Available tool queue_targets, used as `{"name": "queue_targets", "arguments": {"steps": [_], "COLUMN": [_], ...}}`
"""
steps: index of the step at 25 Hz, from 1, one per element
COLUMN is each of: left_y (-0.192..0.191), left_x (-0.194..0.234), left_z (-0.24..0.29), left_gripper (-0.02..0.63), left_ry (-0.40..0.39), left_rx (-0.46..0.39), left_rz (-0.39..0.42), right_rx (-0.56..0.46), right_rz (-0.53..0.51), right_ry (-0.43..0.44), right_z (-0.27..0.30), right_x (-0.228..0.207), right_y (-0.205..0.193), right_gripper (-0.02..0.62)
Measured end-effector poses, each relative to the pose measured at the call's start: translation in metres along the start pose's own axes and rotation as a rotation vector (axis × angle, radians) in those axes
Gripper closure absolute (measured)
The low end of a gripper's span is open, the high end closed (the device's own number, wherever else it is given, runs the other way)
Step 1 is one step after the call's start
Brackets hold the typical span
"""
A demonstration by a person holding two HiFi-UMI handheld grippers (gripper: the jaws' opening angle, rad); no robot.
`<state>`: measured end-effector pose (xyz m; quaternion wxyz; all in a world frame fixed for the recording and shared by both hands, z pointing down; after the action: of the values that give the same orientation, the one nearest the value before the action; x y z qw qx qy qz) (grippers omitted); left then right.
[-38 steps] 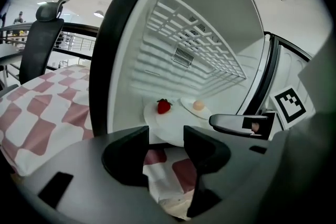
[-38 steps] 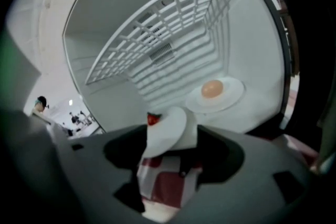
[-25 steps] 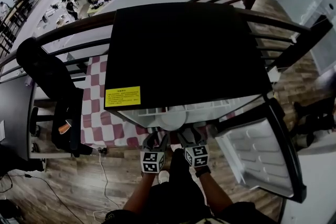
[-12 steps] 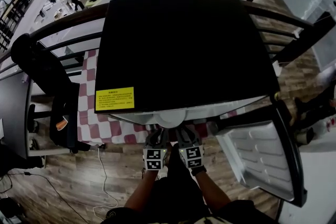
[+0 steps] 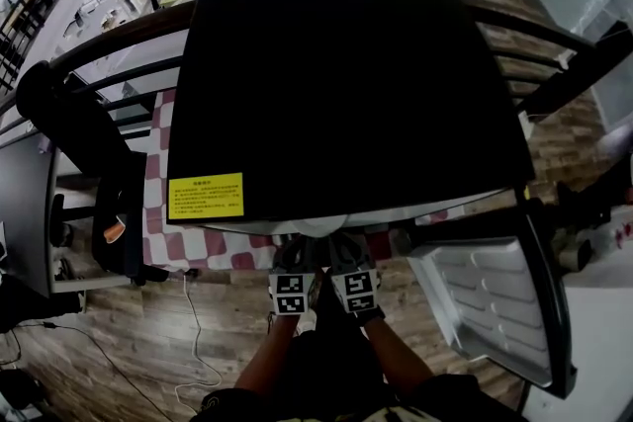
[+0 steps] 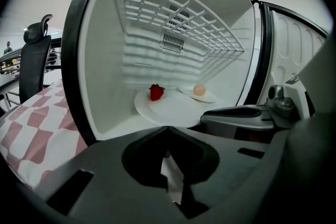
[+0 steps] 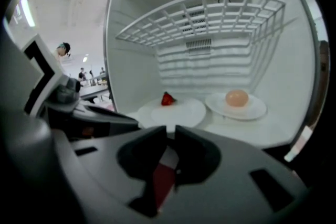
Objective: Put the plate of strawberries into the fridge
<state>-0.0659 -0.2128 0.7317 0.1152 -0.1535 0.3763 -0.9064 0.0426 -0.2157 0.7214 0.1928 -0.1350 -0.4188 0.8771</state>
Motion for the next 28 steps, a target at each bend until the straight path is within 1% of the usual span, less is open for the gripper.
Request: {"name": "queue_targets", "arguments": {"steps": [4,10,13,20,23,25,28], "left_y": [0.004,0.020,0.024,0.036,0.039,0.040,0.047], "left_x": [0.005,0.010,0.015,0.027,0.031,0.033,0.028], "left_z": [0.008,0.017,0.023,0.035,0.038,0.039,0.027], "left_gripper": [0.585,0.585,0.584,0.584,0.584,0.584,0.585], "left_ry": [0.020,0.030,0.018,0.030,0.039,0.039,0.010], "left_rx": [0.033,0.058,0.083,0.073,0.075,0.078,0.068], "left_rz": [-0.015,-0.026,-0.066,-0.091,-0.072,-0.065,-0.121], "right_rx": [0.020,0.033,0.034,0.042,0.052,0.058,0.049], "right_rz": [0.001,0.016,0.020,0.005,0.004,0.022,0.085], "right_ry": [0.004,-0.028,-0.030,-0.017,-0.017,-0.018,-0.022], "right_z": [0.006,0.022,0.028,0.041,0.044,0.046,0.040], "right_x": [-0.002,-0.006,-0.010,-0.011,-0.011,-0.012,-0.014], "right_y": [0.008,0.021,0.027,0.036,0.039,0.041,0.040], "right_gripper": [0.535,0.551,0.552,0.552,0.552,0.552,0.552]}}
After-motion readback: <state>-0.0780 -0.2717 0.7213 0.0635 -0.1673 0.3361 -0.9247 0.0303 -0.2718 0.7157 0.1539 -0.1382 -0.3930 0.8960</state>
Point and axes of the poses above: the fingertips, and each gripper's own axes: z forward along the fingers, x to its left, y out of its top, the point moved 5 cm from there along -z, backward along the fingers, and after that the axes turned 11 degrees about x, right-handed, at the moved point
